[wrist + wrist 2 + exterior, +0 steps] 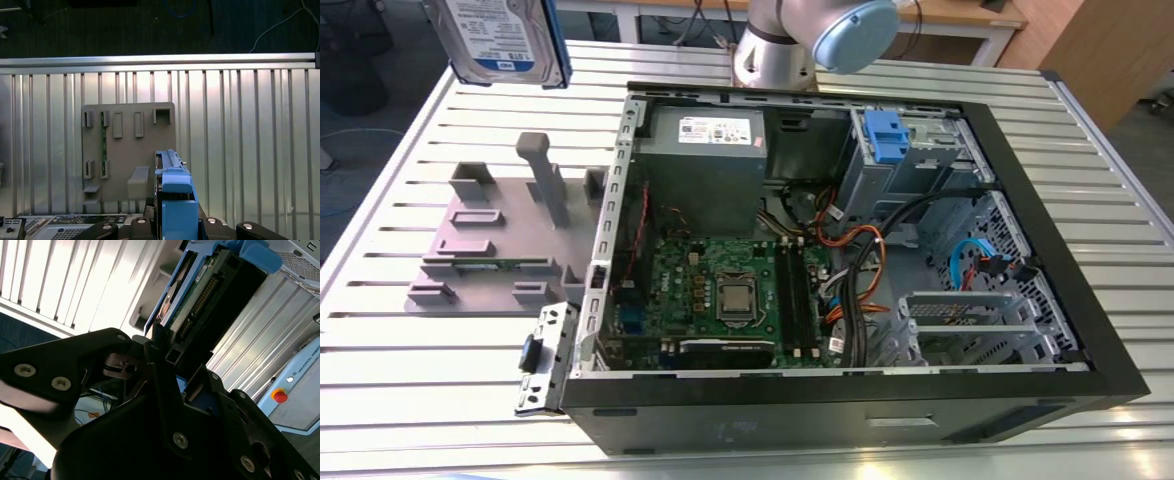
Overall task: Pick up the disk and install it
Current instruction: 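Pick up the disk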
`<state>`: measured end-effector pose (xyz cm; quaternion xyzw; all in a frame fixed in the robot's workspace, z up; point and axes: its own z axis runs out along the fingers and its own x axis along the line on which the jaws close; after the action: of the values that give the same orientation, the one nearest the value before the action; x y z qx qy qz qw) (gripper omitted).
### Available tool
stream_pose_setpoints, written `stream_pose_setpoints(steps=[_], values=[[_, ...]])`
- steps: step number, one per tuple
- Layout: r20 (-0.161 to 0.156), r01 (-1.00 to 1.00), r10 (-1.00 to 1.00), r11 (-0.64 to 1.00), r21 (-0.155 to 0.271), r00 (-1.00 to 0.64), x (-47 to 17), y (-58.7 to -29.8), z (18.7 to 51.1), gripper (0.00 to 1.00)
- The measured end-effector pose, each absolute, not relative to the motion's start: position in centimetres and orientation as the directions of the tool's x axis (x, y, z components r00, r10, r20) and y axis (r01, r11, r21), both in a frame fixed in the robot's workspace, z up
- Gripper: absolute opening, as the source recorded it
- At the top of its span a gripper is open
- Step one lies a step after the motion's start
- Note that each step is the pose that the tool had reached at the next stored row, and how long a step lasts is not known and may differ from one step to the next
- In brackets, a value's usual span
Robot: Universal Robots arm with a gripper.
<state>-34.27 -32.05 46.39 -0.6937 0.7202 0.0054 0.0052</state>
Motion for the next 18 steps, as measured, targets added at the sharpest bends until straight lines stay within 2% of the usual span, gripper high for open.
stream_pose_setpoints(steps=[18], values=[[-0.013, -0.999, -0.999, 0.038, 0.001, -0.038, -33.28, -32.05, 46.39, 0.36]])
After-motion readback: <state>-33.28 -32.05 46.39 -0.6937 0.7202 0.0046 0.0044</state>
